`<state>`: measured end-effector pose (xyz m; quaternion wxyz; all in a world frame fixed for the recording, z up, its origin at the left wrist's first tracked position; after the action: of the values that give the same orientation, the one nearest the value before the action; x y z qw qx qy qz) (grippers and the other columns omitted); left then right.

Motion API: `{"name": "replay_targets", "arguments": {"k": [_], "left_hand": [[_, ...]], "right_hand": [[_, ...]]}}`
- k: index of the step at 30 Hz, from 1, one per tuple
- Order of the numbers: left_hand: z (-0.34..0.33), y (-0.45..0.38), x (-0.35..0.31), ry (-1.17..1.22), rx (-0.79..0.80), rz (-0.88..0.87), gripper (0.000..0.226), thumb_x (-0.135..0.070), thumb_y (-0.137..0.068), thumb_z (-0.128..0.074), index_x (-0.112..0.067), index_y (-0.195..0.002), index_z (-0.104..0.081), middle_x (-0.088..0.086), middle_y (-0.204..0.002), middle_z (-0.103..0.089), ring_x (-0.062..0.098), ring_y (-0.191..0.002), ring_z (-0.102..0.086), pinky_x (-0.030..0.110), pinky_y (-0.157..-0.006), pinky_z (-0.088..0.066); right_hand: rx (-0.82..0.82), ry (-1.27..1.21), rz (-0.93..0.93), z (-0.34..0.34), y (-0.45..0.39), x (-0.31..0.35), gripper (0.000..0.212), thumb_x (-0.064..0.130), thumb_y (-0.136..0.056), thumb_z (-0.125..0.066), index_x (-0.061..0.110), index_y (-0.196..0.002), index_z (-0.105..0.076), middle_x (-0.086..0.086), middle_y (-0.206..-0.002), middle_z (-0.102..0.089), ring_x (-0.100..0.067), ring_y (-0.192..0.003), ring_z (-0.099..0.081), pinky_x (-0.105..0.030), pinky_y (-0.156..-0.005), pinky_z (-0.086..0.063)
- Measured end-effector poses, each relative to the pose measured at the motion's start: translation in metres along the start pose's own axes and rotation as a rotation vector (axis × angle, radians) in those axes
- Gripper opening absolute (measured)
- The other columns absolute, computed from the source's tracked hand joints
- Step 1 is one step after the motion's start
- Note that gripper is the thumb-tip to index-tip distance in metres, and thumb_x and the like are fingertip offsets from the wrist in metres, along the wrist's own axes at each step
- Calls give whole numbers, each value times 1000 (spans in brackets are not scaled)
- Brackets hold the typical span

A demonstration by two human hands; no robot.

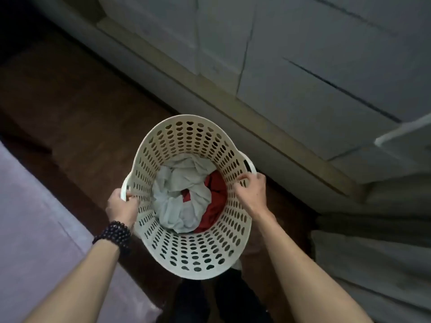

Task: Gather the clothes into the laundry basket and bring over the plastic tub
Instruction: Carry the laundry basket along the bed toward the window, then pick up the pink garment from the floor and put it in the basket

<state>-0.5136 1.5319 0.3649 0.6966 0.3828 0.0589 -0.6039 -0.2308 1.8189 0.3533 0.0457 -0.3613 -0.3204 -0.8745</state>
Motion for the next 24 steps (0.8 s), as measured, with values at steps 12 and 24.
{"name": "replay_targets", "arguments": {"k": [12, 24], "left_hand": [[-101, -188, 20, -290, -60, -48, 76, -22, -77, -68, -9, -144, -32, 21, -146, -37, 39, -138, -35, 56, -112, -32], [-268, -40, -23, -461, 521, -777, 71, -17, -80, -59, -6, -146, -38, 17, -141, -46, 33, -132, -43, 40, -112, -34]], "right_hand": [[164, 35, 0, -172, -139, -95, 35, 22, -87, -66, 23, -122, -62, 3, -131, -30, -5, -105, -45, 3, -81, -36], [132, 66, 58, -175, -122, -100, 50, 10, -90, -61, 13, -139, -57, -9, -135, -45, -4, -112, -42, -2, -91, -23]]}}
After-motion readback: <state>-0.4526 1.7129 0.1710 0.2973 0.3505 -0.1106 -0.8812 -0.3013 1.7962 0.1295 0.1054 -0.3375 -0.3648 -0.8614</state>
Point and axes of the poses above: each hand's wrist, its own y-axis away from the middle knuckle, its own z-axis out of the back of the hand, x = y × z, the point moved 10 cm from there along -y, towards the middle knuckle
